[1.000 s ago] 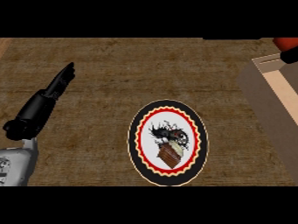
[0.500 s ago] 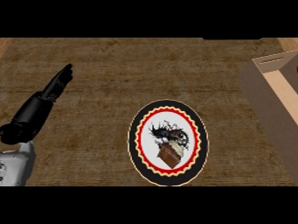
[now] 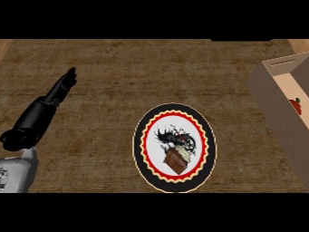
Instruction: Pick the bell pepper from the plate and place it in the cardboard box
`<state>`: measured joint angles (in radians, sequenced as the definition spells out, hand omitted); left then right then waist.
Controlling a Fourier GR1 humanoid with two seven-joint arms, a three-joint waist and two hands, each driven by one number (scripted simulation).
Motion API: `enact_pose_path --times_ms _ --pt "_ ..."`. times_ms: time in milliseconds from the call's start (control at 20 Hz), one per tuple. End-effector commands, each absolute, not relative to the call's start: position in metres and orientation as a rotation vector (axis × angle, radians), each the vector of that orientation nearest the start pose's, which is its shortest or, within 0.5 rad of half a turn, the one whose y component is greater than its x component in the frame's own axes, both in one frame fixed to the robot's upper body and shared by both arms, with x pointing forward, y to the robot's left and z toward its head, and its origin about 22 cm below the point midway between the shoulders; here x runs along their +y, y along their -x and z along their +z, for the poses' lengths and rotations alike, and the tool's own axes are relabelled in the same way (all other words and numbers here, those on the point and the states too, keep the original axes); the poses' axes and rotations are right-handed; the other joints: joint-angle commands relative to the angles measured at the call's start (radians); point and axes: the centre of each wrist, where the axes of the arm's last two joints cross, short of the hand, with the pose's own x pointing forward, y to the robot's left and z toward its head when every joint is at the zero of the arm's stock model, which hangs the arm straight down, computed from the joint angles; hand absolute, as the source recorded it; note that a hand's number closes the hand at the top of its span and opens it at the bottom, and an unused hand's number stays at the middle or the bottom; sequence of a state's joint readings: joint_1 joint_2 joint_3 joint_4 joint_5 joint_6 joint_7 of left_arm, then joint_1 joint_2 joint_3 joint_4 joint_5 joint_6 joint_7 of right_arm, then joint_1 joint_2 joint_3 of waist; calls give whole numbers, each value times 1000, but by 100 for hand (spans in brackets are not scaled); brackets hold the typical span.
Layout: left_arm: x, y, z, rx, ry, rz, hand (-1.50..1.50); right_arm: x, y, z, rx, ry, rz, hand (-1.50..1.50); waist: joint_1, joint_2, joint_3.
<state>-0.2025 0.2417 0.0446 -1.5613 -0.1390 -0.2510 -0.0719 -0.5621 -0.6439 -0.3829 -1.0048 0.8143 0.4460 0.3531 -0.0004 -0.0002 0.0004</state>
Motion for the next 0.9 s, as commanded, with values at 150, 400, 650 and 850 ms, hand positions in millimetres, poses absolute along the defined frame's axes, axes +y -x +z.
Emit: enact_pose_path --times_ms 150,400,650,850 --pt "279 -289 66 -1756 -104 -503 0 -447 -335 169 -1212 983 403 -150 -7 -2 1" --pt "285 -282 61 -1730 -104 -482 0 -466 -326 176 -1511 801 -175 -150 -20 -12 3" --pt "265 -293 74 -1758 -96 -516 0 -496 -305 156 -1510 759 -445 -150 -8 1 1" --pt "269 -295 69 -1759 -104 -532 0 -539 -267 141 -1563 822 -515 -150 -4 4 1"
